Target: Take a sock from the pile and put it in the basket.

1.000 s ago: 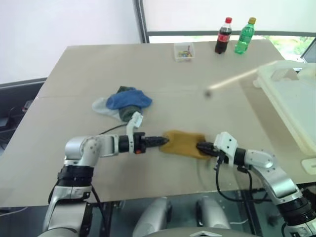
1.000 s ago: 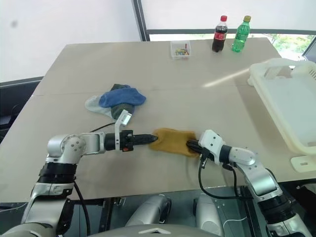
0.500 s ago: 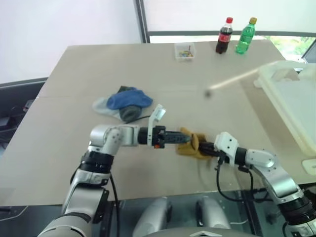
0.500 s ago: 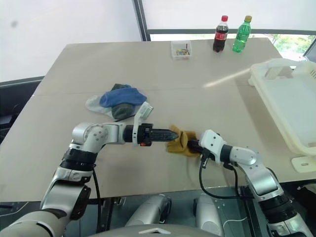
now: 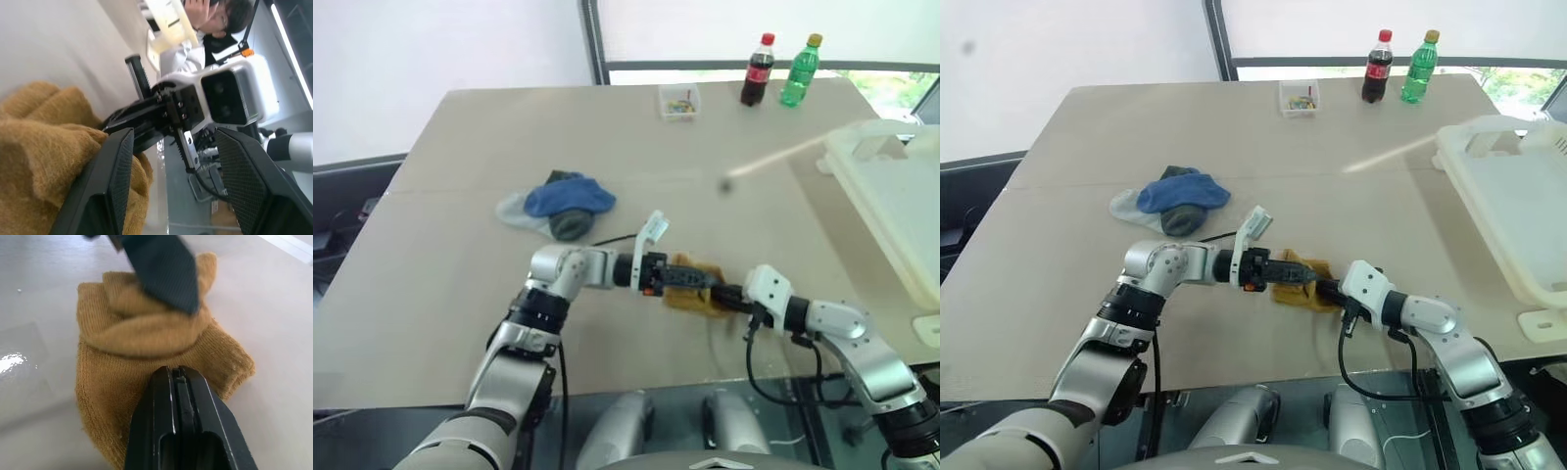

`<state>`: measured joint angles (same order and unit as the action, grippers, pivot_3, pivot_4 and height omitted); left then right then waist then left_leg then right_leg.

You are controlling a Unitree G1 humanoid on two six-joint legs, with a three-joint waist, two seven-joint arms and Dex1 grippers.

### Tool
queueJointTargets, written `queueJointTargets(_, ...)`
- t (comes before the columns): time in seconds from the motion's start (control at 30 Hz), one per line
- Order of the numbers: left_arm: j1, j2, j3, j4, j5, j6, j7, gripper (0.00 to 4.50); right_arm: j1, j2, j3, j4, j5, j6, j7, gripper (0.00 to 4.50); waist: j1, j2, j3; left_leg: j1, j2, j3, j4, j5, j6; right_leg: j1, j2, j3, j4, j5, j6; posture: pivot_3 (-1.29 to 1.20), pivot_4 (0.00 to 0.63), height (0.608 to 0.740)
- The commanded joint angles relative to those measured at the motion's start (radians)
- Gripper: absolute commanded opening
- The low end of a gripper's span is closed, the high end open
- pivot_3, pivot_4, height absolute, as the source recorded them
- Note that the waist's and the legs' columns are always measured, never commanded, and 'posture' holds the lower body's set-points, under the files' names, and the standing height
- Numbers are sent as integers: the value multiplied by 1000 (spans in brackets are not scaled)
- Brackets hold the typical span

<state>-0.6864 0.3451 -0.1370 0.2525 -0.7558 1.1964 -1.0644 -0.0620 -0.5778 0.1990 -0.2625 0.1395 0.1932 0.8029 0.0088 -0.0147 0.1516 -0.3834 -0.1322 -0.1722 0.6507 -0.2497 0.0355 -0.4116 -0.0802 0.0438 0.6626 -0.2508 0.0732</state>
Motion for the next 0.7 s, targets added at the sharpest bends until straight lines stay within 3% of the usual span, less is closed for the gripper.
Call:
queueJointTargets(0.03,8,48,88,-63,-31,-11,1,2753,7,-7,-11,-17,-5,11,-6,129,-1,0,0,0,0,0,0,0,0,0,0,0,0,0,0,0,150,740)
queueJointTargets(0.17,53,83,204,-83,-51,19,81,2753,4,-1,1,-11,-8,8,-3,129,1,0,0,0,0,0,0,0,0,0,0,0,0,0,0,0,150,740)
queueJointTargets(0.3,145,88,236,-150,-68,44,131,2753,-1,5,5,-4,-6,6,3,129,1,0,0,0,0,0,0,0,0,0,0,0,0,0,0,0,150,740)
queueJointTargets(0.7,161,-19,112,-214,-70,42,151,2753,-12,-1,1,4,1,10,31,129,1,0,0,0,0,0,0,0,0,0,0,0,0,0,0,0,150,740)
